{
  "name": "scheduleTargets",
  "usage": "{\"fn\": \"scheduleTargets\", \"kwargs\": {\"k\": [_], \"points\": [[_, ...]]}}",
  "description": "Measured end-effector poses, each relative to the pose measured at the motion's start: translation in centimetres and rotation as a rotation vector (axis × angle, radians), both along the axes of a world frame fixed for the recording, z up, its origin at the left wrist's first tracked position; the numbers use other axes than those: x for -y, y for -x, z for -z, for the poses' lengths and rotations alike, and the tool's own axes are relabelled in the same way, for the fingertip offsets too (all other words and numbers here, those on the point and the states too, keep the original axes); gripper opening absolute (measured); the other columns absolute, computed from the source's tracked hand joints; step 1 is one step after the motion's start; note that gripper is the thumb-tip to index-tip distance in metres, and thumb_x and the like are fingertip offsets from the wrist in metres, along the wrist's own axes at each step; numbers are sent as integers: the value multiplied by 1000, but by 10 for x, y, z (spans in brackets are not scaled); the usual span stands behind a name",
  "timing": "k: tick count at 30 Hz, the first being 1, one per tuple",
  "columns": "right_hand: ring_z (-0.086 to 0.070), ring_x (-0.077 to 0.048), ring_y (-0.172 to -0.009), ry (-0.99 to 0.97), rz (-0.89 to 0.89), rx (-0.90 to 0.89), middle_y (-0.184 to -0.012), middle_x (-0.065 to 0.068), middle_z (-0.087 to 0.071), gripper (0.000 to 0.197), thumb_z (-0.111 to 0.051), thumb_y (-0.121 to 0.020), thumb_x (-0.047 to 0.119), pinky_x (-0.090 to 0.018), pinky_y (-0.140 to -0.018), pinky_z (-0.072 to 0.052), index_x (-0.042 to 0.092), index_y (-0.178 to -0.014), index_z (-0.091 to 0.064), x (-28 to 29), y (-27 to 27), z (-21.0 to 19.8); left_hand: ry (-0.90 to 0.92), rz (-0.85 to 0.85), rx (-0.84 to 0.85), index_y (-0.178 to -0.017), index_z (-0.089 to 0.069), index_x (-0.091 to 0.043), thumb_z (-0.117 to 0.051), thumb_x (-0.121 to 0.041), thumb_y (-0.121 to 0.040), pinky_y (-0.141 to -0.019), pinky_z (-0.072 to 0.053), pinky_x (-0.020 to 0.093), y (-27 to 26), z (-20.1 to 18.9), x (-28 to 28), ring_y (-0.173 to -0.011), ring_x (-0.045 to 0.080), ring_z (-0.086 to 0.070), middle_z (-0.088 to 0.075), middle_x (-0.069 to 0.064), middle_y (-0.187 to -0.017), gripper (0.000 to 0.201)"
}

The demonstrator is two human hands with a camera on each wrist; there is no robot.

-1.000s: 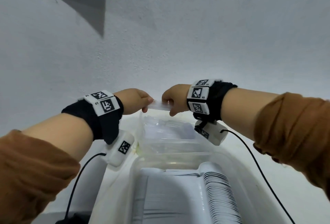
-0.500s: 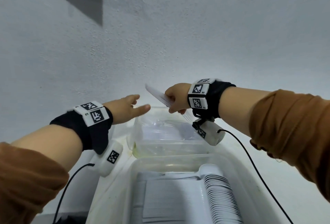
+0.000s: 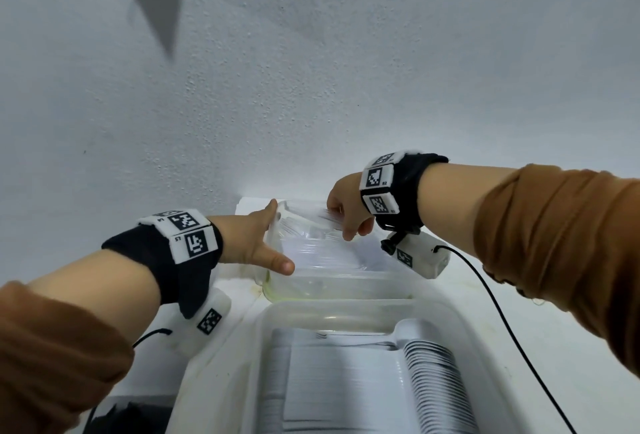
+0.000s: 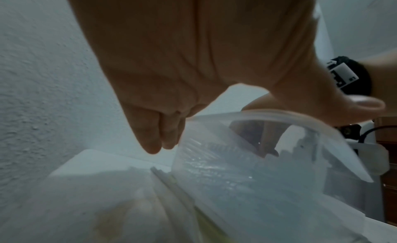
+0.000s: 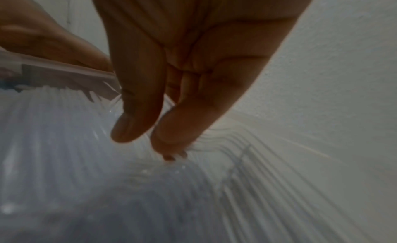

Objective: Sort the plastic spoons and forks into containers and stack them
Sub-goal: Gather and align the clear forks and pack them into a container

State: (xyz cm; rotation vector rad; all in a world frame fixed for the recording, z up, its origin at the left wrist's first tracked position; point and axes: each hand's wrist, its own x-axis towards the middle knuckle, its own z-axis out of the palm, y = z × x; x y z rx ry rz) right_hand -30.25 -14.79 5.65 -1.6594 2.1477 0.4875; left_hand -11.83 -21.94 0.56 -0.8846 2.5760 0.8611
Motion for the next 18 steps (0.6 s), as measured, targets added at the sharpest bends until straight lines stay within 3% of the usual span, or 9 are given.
{"fn": "scheduleTargets", "kwargs": {"k": [3,6,9,11,14,16,18], "points": [[-57,-1,-36,-36,27,25,-39,10,-58,19,-72,-80,15,-9,-43,-44,15,-86,-54,0,-2,3,28,0,11,-146,23,-22,-46,-97,-6,-114,-25,35,0,-2,-4,-140,17,-28,-19,1,-156,173],[-55,-1,-34,-3,34,27,-36,10,-55,25,-70,-81,13,-11,-49,-45,15,-95,-50,2,-2,7,50,-42,23,-146,22,-22,-55,-80,-36,-115,-24,37,1,-3,-7,-141,18,-27,-20,2,-156,147],[-54,-1,-32,-1,33,3,-37,8,-56,21,-69,-82,13,-14,-55,-45,14,-93,-51,3,-2,12,52,-47,40,-146,22,-22,-55,-77,-37,-114,-25,40,1,-5,-8,-140,20,-27,-19,2,-157,144],[-55,-2,-33,16,42,-6,-49,4,-61,19,-70,-82,16,-14,-52,-46,17,-85,-51,3,-3,12,53,-48,41,-146,22,-22,-54,-78,-35,-114,-25,40,0,-6,-9,-140,20,-28,-18,2,-157,146],[-57,-6,-40,51,46,-38,-63,-1,-63,18,-70,-82,20,-13,-45,-45,18,-92,-56,0,-5,6,59,-57,43,-147,21,-21,-54,-77,-35,-115,-23,39,0,-7,-11,-141,20,-26,-19,2,-157,146],[-57,-7,-46,88,17,-70,-77,-4,-67,19,-69,-82,20,-15,-47,-46,18,-97,-57,-1,-6,3,59,-67,47,-147,21,-21,-56,-77,-36,-115,-22,39,0,-8,-12,-141,19,-25,-18,2,-157,146],[-58,-8,-50,71,-24,-68,-93,-7,-70,21,-68,-82,19,-19,-53,-47,16,-101,-59,-2,-7,1,69,-84,53,-147,21,-20,-60,-74,-48,-115,-22,38,1,-9,-13,-141,19,-25,-18,0,-157,139]]}}
